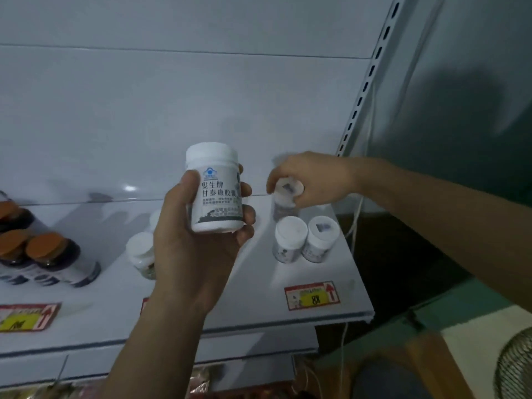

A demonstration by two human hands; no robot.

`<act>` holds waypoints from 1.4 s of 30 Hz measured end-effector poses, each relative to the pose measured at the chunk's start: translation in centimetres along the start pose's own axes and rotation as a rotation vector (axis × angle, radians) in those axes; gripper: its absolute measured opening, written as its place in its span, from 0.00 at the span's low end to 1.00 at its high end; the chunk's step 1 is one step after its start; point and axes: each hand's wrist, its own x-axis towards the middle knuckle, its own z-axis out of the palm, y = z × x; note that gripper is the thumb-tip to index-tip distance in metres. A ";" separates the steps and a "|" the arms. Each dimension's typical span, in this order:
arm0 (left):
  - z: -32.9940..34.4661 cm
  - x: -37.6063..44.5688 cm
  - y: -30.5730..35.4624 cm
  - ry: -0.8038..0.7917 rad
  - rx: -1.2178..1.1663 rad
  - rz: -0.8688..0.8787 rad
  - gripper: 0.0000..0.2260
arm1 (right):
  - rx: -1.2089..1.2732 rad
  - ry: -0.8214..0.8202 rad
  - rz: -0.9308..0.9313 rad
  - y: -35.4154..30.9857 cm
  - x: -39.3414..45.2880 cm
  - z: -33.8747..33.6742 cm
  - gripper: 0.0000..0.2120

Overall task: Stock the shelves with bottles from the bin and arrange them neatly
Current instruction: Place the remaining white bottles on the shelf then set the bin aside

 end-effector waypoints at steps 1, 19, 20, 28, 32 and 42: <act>0.0 -0.2 -0.2 0.022 0.003 0.022 0.32 | -0.060 -0.035 -0.023 0.3 0.7 0.5 0.23; 0.5 0.5 -3.2 0.151 0.332 0.106 0.20 | 0.151 0.012 -0.042 2.1 -0.4 -1.2 0.32; 0.6 0.8 -3.3 0.137 0.438 0.123 0.18 | 0.299 0.119 -0.064 1.9 -1.3 -2.1 0.26; 1.2 4.4 -4.3 -0.054 0.732 0.076 0.29 | 0.627 0.115 -0.244 1.3 -5.2 -4.0 0.19; 1.6 5.2 -5.0 -0.059 0.989 0.163 0.32 | 0.616 0.156 -0.182 2.3 -6.2 -4.4 0.18; 0.2 7.6 -9.2 -0.169 2.191 -0.026 0.49 | 0.054 0.196 0.148 3.8 -5.2 -3.3 0.22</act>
